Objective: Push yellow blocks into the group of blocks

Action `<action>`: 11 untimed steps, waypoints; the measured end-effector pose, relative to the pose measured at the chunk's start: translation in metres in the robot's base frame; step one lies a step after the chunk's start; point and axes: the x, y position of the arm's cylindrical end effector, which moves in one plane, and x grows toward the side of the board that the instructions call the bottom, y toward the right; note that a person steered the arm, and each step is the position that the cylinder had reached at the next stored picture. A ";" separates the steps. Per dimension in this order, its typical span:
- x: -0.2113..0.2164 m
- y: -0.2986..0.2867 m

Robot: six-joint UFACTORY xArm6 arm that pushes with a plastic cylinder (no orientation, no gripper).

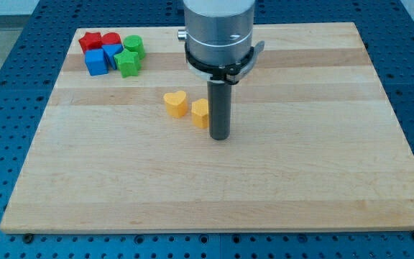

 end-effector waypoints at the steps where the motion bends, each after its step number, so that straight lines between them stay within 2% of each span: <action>1: -0.026 -0.037; 3: -0.076 -0.154; 4: -0.049 -0.144; 5: -0.057 -0.114; 6: -0.089 -0.078; 7: -0.098 -0.162; 8: -0.114 -0.195; 9: -0.073 -0.166; 10: -0.057 -0.198; 11: -0.076 -0.221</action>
